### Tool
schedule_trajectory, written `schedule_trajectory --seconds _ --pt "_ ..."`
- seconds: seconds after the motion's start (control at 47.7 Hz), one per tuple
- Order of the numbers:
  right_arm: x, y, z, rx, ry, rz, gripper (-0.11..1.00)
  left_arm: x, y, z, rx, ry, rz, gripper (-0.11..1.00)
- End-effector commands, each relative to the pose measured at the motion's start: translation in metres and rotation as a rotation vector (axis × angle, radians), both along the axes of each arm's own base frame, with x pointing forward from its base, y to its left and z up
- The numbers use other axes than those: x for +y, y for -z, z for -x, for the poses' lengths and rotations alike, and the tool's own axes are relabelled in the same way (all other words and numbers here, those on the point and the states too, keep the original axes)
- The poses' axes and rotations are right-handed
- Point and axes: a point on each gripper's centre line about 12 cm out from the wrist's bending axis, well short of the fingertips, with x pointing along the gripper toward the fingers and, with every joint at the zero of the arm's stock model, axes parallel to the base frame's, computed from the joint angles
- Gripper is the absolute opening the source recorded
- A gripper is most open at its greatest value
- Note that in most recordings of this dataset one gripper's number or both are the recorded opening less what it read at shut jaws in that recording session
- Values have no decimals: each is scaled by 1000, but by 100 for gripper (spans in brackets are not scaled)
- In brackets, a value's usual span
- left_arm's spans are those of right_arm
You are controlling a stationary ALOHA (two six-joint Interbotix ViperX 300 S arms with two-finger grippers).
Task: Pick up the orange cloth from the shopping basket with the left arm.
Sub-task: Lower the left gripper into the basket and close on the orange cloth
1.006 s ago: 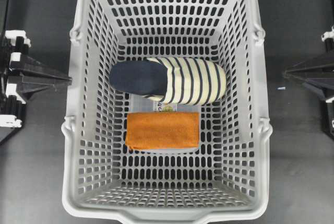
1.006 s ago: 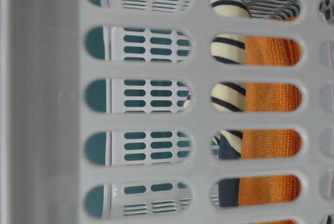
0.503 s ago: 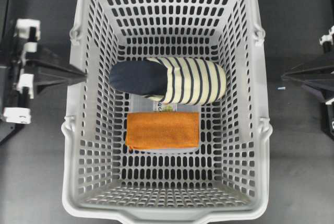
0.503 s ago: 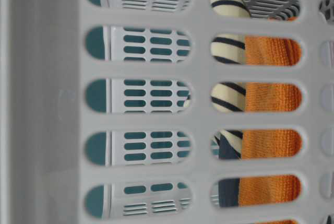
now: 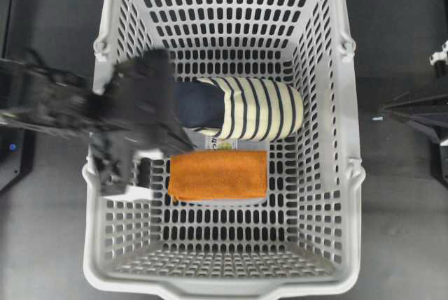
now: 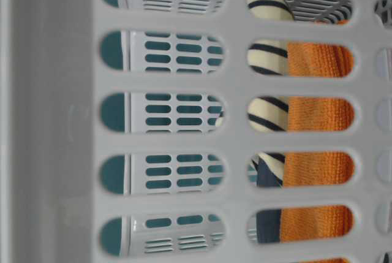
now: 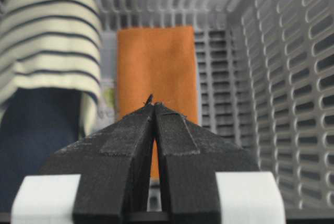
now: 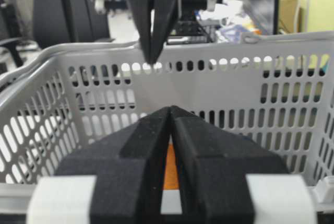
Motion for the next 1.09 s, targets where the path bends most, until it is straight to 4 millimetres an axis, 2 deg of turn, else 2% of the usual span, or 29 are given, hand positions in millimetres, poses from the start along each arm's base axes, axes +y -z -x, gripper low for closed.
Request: schedule_trajectory --seconds 0.0,0.084,0.147,0.314,0.419,0.65,0.943,1.069 --pt "1 -4 -1 -12 -6 -5 -1 -2 -3 -15 53 -9 -3 1" --pt "2 -4 -1 -12 -10 -5 -1 -5 4 -23 90 -4 -6 5" --pt "2 -4 -1 -12 -10 -5 -1 -6 8 -29 99 -2 -9 16" --pt "2 -4 -1 -14 -12 -5 -1 -10 31 -40 159 -17 5 68" --pt "2 -3 -1 -12 -10 -5 -1 -12 48 -50 199 -41 24 88" --pt "2 -3 -1 -11 -10 -5 -1 -17 77 -63 267 -58 33 90" --pt "2 1 0 -1 -10 -5 -1 -18 127 -73 382 -60 12 90" --pt "2 1 0 -1 -12 -5 -1 -17 141 -73 415 -63 7 90"
